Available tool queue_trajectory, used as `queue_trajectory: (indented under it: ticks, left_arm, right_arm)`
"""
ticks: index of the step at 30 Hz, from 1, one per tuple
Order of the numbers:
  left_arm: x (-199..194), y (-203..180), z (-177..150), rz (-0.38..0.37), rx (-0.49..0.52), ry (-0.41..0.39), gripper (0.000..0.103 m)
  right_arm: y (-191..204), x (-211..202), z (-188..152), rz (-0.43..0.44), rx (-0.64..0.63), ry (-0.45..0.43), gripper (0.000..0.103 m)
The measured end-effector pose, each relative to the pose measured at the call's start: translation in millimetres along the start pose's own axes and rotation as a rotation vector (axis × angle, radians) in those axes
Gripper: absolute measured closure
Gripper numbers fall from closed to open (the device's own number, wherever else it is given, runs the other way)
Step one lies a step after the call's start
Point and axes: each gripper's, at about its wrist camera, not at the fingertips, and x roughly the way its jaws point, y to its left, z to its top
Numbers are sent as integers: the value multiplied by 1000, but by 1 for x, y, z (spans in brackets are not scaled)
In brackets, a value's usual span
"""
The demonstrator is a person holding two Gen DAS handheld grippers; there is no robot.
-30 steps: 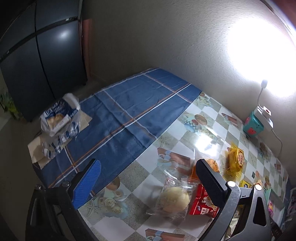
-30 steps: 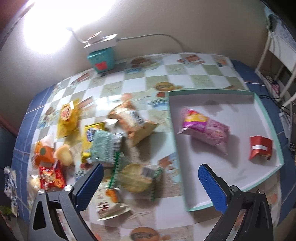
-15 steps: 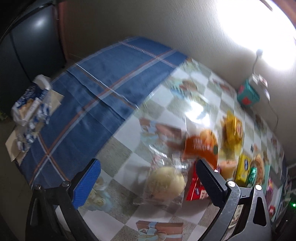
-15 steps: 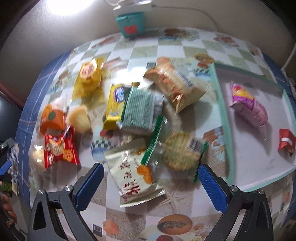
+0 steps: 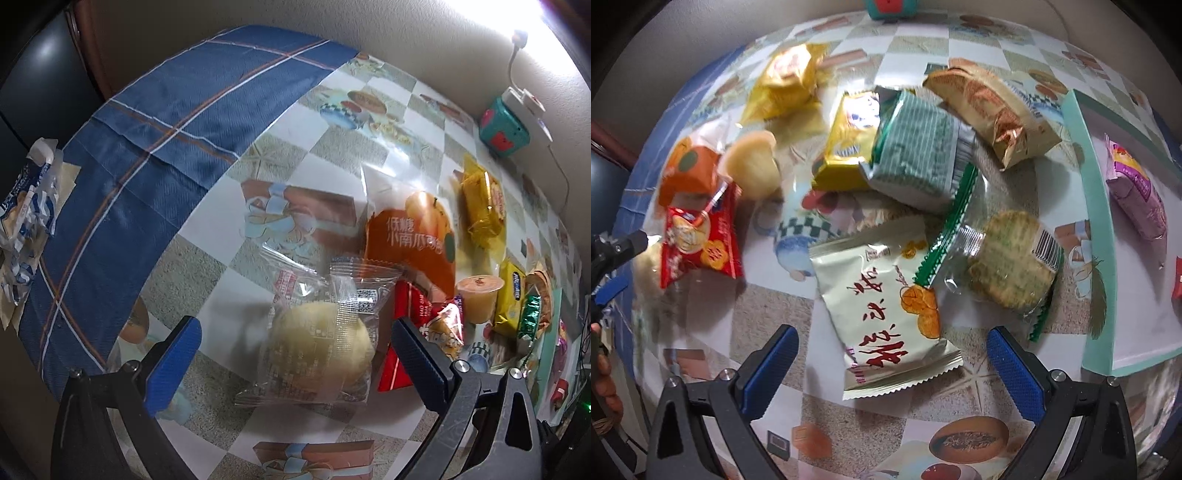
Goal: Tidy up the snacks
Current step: 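Move both tools back over the snack pile toward the bun and cookie pack, then grasp clear-wrapped round bun with left tool while right tool grasps white-green cookie pack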
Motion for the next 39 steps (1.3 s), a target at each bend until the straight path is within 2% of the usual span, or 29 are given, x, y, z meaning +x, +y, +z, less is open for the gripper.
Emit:
queue_trajectory:
  ticks: [6, 9, 11, 12, 15, 18, 20, 21, 27, 34, 39]
  left_arm:
    - [9, 0, 0, 11, -3, 24, 2]
    - [9, -1, 1, 7, -1, 27, 2]
    - [7, -1, 2, -2, -1, 22, 9]
    - [9, -3, 5, -6, 0, 24, 20]
    - [18, -10, 7, 1, 12, 46, 23]
    - [22, -11, 7, 2, 7, 62, 38]
    - [22, -11, 7, 4, 4, 61, 38]
    - [21, -12, 7, 6, 5, 60, 40]
    - [11, -4, 6, 4, -22, 45, 44]
    - [-10, 3, 5, 5, -57, -5, 45]
    - [-30, 1, 1, 8, -59, -50, 45]
  right_arm:
    - [4, 7, -1, -47, -27, 4, 1]
    - [3, 5, -1, -59, -31, 0, 7]
    - [4, 5, 3, -69, -35, -9, 15]
    - [5, 6, 5, -70, -34, -13, 16]
    - [5, 6, 6, -67, -37, -21, 22]
    - [8, 4, 8, -57, -52, -29, 32]
    - [10, 2, 7, -47, -62, -34, 42]
    - [12, 1, 6, -46, -67, -37, 44]
    - [11, -7, 6, -14, -54, -42, 47]
    - [2, -10, 5, 51, -15, -23, 47]
    - [-7, -26, 3, 81, 2, -40, 47]
